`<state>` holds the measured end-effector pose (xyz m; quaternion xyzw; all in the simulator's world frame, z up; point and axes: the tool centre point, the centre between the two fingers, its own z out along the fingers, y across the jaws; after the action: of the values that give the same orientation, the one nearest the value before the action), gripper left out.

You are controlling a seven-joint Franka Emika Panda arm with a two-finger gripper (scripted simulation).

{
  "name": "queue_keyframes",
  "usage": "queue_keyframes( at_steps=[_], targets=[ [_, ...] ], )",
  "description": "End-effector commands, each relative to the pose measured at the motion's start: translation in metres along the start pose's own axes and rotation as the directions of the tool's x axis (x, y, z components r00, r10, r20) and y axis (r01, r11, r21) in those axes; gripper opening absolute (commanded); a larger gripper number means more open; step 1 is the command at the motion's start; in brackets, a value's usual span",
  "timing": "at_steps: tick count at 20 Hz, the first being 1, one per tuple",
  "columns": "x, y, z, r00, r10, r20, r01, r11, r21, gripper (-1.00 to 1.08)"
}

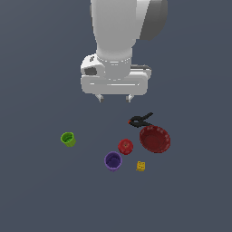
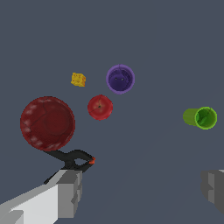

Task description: Pick up a designated object from a clutter of objects.

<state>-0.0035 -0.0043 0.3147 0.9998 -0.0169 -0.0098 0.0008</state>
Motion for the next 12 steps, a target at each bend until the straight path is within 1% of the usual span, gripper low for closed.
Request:
queue_keyframes(
  at_steps=[1, 4, 9, 12],
  targets=[
    [0.0, 0.0, 0.0, 1.0, 0.0, 0.0, 0.0, 1.0, 0.0, 1.0],
    [-0.001, 0.0, 0.003, 1.0, -0.007, 0.006, 0.007, 1.0, -0.005, 1.0],
    [-0.004, 0.0, 0.016, 0.999, -0.041, 0.036, 0.042, 0.999, -0.029, 1.0],
    [-0.006, 0.001, 0.018, 0.998, -0.049, 0.042, 0.05, 0.998, -0.033, 1.0]
  ],
)
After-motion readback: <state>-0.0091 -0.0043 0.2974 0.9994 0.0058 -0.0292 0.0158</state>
